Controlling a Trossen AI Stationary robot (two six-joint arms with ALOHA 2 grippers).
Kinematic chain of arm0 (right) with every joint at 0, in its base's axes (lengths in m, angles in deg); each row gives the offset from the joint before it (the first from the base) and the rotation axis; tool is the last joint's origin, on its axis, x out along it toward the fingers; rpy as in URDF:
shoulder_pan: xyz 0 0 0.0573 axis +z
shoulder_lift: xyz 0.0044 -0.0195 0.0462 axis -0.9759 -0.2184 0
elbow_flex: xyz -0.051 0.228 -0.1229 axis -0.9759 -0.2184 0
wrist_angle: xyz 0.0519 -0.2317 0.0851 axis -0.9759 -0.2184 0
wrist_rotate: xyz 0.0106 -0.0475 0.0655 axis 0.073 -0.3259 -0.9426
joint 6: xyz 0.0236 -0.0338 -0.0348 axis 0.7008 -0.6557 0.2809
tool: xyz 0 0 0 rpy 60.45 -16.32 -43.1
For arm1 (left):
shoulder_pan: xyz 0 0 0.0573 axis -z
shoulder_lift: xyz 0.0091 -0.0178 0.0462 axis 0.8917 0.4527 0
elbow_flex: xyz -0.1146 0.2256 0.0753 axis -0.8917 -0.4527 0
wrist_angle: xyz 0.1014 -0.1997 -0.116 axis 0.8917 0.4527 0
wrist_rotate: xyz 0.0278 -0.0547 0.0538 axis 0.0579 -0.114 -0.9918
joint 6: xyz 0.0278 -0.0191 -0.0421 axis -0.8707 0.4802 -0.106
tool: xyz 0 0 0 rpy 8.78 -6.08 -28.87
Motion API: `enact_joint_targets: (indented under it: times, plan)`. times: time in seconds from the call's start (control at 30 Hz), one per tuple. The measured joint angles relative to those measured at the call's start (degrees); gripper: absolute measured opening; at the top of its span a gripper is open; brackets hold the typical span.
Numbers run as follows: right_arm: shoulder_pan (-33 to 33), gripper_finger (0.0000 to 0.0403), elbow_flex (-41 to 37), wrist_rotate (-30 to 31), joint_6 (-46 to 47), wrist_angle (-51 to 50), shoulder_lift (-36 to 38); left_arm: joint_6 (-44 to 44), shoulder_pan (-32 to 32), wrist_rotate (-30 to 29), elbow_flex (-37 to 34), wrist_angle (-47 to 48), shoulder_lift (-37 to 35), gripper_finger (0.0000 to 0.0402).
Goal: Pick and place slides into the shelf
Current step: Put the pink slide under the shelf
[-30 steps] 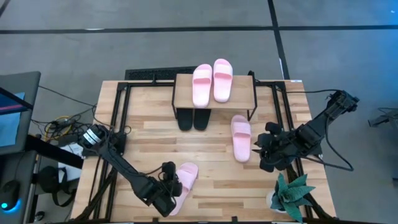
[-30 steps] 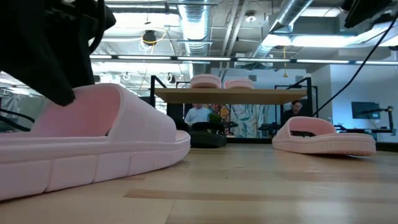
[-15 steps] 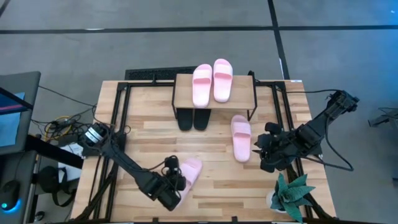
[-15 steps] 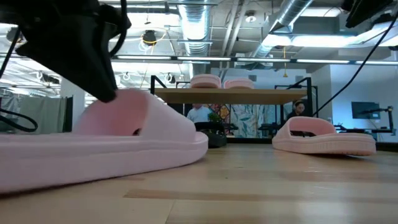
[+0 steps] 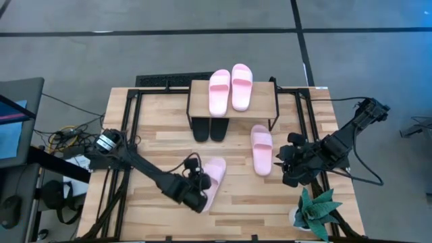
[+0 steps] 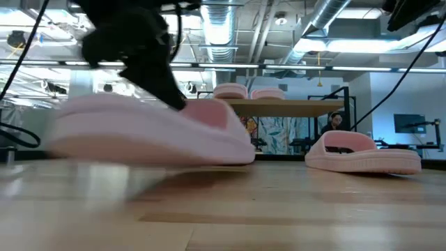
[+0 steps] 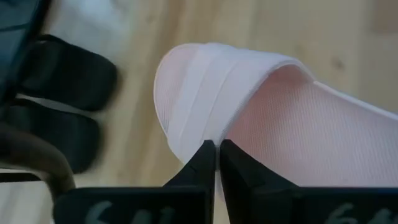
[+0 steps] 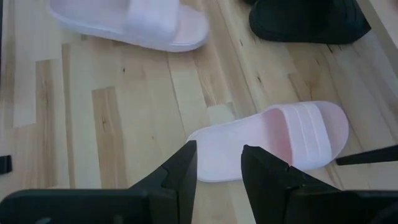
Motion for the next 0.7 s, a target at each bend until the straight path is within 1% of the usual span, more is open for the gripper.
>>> enact_joint_targets:
  times: [0.17,0.37,0.57,0.7]
  plan:
    - [0.0,0.0113,0.0,0.0,0.0,0.0,0.0,-0.7,-4.6,-1.0,0.3,-4.5,0.0,0.0000]
    - [0.0,0.0113,0.0,0.0,0.0,0.0,0.0,-3.3,-9.9,-0.7,0.3,-12.6,0.0,0.0000]
    - [0.0,0.0113,0.0,1.3,-0.1,-0.2,0.0,-7.5,-13.4,-0.6,2.7,-14.6,0.0,0.0000]
    - [0.0,0.0113,0.0,2.1,-0.1,-0.5,0.0,-10.5,-15.6,-0.5,3.3,-17.9,0.0,0.0000]
